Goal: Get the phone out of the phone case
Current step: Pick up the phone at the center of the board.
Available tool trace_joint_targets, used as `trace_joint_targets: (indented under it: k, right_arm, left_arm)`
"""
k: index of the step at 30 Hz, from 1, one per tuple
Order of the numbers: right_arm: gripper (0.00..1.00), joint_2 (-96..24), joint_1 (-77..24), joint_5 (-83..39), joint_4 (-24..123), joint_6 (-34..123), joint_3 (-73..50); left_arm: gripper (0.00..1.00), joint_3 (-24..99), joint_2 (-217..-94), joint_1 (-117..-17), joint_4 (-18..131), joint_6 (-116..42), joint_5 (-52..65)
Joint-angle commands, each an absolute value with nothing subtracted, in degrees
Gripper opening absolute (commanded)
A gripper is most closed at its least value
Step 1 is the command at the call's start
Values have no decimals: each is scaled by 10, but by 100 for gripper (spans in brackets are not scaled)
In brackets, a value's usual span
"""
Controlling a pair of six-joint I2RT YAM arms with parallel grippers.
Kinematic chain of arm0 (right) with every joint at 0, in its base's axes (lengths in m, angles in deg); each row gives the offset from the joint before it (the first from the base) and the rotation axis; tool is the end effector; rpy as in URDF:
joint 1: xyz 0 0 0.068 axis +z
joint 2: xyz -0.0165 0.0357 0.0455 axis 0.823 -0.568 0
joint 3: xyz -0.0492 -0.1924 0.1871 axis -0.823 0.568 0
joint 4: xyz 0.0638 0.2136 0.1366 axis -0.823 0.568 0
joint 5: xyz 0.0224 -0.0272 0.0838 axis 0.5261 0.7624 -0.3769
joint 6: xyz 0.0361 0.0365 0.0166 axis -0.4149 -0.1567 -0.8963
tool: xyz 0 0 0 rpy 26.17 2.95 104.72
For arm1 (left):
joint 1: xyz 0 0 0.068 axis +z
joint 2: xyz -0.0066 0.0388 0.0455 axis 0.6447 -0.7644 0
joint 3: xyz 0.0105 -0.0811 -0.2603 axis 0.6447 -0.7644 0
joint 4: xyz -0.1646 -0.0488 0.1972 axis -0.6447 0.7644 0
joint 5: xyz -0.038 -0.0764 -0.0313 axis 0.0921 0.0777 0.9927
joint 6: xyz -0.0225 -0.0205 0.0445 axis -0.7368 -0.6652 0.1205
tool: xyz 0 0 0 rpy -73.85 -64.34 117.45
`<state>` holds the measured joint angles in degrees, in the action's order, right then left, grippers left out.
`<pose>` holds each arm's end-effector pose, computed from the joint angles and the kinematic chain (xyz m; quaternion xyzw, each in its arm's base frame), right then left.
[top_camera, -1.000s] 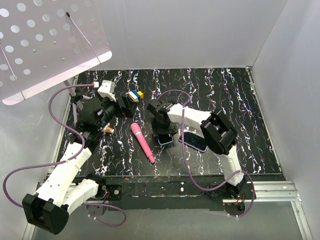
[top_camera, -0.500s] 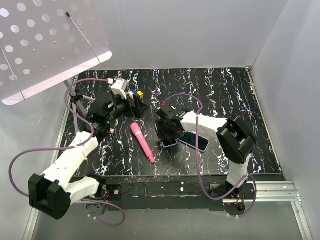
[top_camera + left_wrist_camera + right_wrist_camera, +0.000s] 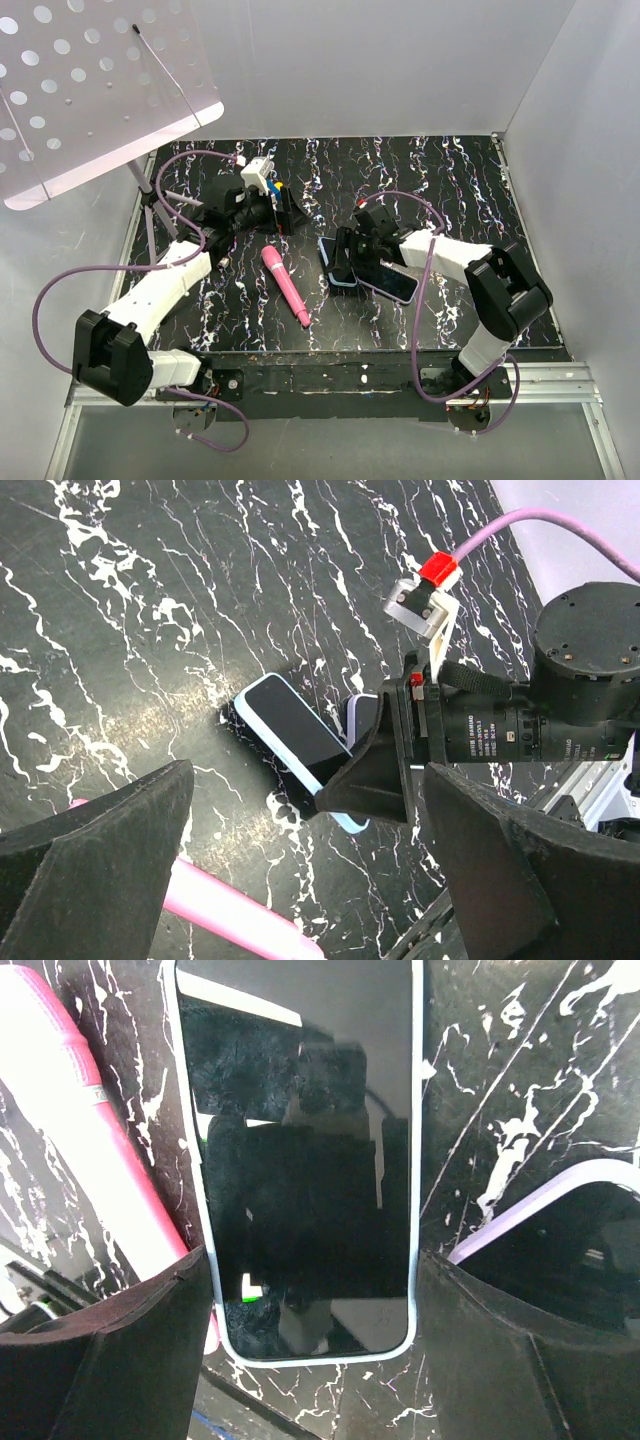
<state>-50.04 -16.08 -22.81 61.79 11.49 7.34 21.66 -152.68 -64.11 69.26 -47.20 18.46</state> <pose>0.2609 0.2202 0.1863 -0.0177 0.9413 0.2628 0.2113 0.2575 -0.1279 0.3053 0.1051 0.8386 -0.3399 0.4125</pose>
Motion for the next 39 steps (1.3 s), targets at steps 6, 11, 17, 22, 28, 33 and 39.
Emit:
trace_joint_targets:
  k: [6,11,17,22,28,33,39]
  right_arm:
    - [1,-436,-183,-315,473,48,131]
    - [1,-409,-184,-317,448,43,150]
    - [1,-380,-184,-341,409,60,169]
    - [1,-360,-184,-362,381,69,192]
    - [1,-328,-182,-381,360,71,223]
    - [1,-308,-175,-389,348,73,251]
    - [1,-296,-158,-390,348,78,264]
  left_arm:
    - [93,232,-1585,-641,719,-605,191]
    - [90,179,-1599,-641,680,-799,218]
    - [90,130,-1561,-652,671,-923,159]
    - [90,123,-1585,-691,637,-972,148]
    - [85,139,-1640,-735,619,-994,137]
    - [72,150,-1652,-753,613,-982,116]
    - [51,157,-1663,-770,613,-973,113]
